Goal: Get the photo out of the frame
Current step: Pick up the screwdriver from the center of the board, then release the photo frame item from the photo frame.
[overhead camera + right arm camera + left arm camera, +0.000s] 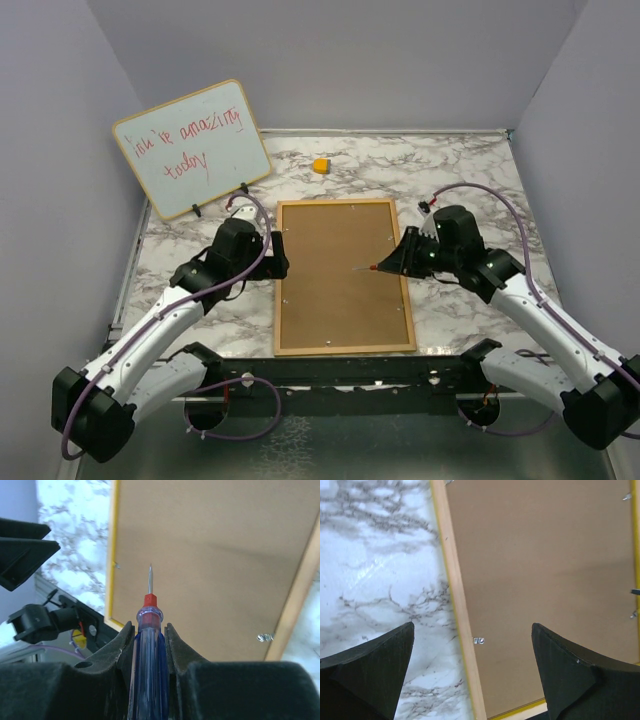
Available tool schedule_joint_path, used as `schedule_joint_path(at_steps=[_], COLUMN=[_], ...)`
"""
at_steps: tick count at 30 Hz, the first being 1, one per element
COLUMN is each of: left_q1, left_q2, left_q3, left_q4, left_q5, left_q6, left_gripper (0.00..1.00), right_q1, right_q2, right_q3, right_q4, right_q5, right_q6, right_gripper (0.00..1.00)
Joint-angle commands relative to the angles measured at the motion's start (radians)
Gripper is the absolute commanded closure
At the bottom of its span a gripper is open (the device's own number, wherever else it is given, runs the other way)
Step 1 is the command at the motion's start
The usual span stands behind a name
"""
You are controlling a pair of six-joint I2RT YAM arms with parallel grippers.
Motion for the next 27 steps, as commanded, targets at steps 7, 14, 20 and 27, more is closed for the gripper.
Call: schedule_joint_path(at_steps=[7,14,20,27], left_q1=[0.005,0.014,0.015,0.015], left_q2=[-0.045,-0.076,-0.175,-0.14], left_q3=[-0.079,-0.081,-0.11,-0.121], left_q4=[0.015,0.086,0.07,0.051], left_q5=[-0.082,0.01,-0.072,-0.16], left_q6=[-0.044,0.03,-0.043,-0.116], left_gripper=[0.01,0.01,0.01,0.01], right_q1=[0.004,0.003,0.004,0.004], right_q2=[-0.092,-0.157,-0.189,-0.175], right_q3=[0.015,-0.107,-0.13,-0.135], right_q4=[-0.132,0.089,0.095,0.059], right_q5=[-0.014,-0.547,-0.659,-0.608], right_q6=[-0.035,-0.211,-0.309,-0.283], right_gripper=[0.99,0.99,0.99,0.99])
